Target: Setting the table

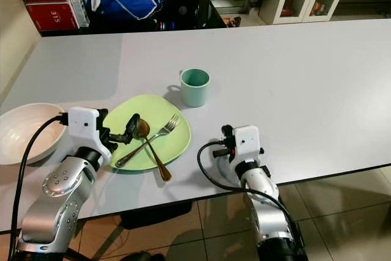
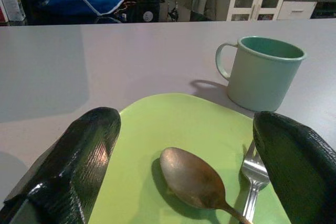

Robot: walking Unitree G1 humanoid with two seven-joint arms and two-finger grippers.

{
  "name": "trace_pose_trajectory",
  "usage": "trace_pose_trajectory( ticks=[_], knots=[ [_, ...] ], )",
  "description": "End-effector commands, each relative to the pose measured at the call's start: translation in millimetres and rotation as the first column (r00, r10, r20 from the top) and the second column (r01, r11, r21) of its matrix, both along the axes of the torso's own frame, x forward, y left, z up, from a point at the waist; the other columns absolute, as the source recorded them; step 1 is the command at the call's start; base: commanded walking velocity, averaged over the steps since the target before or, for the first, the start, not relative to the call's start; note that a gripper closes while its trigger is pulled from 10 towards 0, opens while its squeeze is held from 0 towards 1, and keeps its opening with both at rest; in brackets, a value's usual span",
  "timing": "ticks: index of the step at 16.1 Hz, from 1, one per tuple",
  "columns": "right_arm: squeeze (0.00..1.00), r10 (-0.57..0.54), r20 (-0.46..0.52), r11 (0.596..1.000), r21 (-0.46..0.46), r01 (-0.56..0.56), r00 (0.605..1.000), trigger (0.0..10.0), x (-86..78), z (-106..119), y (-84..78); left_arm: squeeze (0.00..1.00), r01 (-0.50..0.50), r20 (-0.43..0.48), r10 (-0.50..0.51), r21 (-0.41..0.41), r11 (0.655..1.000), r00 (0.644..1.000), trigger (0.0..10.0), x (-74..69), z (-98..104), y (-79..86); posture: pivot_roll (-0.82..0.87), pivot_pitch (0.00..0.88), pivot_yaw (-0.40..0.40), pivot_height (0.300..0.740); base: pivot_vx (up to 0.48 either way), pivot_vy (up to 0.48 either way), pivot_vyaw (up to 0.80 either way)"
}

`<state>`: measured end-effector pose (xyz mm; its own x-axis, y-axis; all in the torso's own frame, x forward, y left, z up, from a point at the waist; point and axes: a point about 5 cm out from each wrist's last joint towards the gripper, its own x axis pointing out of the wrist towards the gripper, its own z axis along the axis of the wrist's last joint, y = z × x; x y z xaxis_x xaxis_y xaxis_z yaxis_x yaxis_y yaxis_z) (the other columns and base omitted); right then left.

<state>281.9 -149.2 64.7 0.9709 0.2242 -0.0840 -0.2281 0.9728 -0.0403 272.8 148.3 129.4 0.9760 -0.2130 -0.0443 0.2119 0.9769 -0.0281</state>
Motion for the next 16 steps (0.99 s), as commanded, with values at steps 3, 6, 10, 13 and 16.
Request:
trace_pose_trajectory(
  ticks=[3,6,10,13,16],
  knots=[
    [0.0,0.002,0.01,1.0,0.005,-0.002,1.0,10.0,0.3,4.7,0.4,0.0,-0.011,-0.003,0.011,0.001,1.0,1.0,10.0,3.3,0.2,-0.3,0.04,0.0,0.031,0.74,0.0,0.0,0.0],
    [0.0,-0.001,0.007,1.0,0.004,0.001,1.0,10.0,-1.4,4.0,-0.8,0.0,-0.012,0.001,0.012,-0.006,1.0,1.0,10.0,4.7,0.7,-1.6,0.03,0.0,0.03,0.74,0.0,0.0,0.0],
    [0.0,-0.004,0.0,1.0,0.0,0.004,1.0,10.0,-3.3,2.1,-2.3,0.0,-0.013,0.004,0.013,-0.007,1.0,1.0,10.0,5.2,0.8,-2.4,0.03,0.0,0.03,0.74,0.0,0.0,0.0],
    [0.0,0.0,-0.004,1.0,-0.001,0.0,1.0,10.0,-3.1,1.6,-1.3,0.0,-0.017,0.009,0.017,-0.005,1.0,1.0,10.0,7.1,1.4,-2.1,0.04,0.0,0.03,0.74,-0.16,0.0,0.0],
    [0.0,0.004,-0.006,1.0,0.001,-0.004,1.0,10.0,-2.9,1.2,-0.3,0.0,-0.012,0.022,0.012,-0.006,1.0,1.0,10.0,8.5,3.5,-2.3,0.04,0.0,0.031,0.74,-0.299,0.0,0.0]
  ],
)
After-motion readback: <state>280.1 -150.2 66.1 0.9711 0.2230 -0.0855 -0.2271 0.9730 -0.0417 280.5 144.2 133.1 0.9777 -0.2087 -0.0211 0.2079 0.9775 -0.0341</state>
